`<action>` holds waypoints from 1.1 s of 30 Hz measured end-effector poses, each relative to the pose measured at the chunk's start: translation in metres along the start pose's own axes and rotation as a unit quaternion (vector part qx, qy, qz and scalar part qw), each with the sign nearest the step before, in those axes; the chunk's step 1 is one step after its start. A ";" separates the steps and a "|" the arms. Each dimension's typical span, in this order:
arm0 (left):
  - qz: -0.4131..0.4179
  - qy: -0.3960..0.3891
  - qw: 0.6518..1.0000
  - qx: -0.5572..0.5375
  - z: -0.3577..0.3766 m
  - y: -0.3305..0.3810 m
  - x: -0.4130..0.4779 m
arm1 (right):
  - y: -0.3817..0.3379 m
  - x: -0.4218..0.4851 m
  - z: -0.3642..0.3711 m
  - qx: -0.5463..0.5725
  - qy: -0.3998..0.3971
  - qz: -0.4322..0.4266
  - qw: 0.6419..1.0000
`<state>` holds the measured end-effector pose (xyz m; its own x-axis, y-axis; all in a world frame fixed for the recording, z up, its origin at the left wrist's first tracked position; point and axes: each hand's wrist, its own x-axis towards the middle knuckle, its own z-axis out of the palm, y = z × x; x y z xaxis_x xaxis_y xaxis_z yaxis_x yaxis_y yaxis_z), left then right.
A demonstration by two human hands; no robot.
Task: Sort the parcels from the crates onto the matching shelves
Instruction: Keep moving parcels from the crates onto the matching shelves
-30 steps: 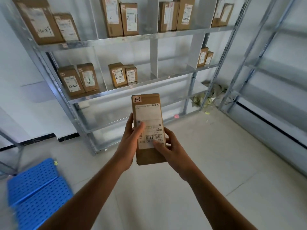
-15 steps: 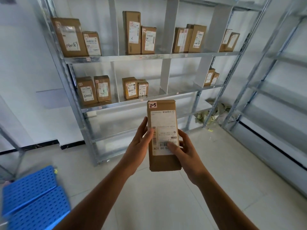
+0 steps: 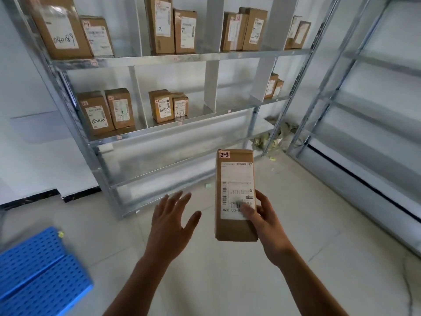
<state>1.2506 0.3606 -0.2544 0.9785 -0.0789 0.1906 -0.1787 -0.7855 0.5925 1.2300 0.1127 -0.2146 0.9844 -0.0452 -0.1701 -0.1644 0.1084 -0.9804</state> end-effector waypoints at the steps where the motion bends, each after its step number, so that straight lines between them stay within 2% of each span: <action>1: 0.005 -0.011 1.000 0.011 0.005 0.001 0.001 | 0.003 -0.002 -0.003 -0.001 0.008 0.001 1.000; 9: 0.031 -0.103 0.993 0.055 0.073 0.029 0.017 | 0.039 -0.008 -0.062 0.020 0.062 0.036 0.997; 22: 0.055 -0.218 0.961 0.159 0.215 0.151 0.116 | 0.063 0.076 -0.254 0.063 0.103 0.092 0.988; 28: 0.042 -0.236 0.956 0.169 0.261 0.182 0.168 | 0.072 0.108 -0.315 0.077 0.131 0.108 0.982; 33: 0.040 -0.233 0.961 0.141 0.287 0.187 0.224 | 0.076 0.158 -0.331 0.058 0.125 0.129 0.982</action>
<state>1.4658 0.0196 -0.3256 0.9141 -0.3616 -0.1837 -0.2856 -0.8955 0.3413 1.3527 -0.2153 -0.3492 0.8626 -0.2423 -0.4440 -0.3830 0.2607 -0.8862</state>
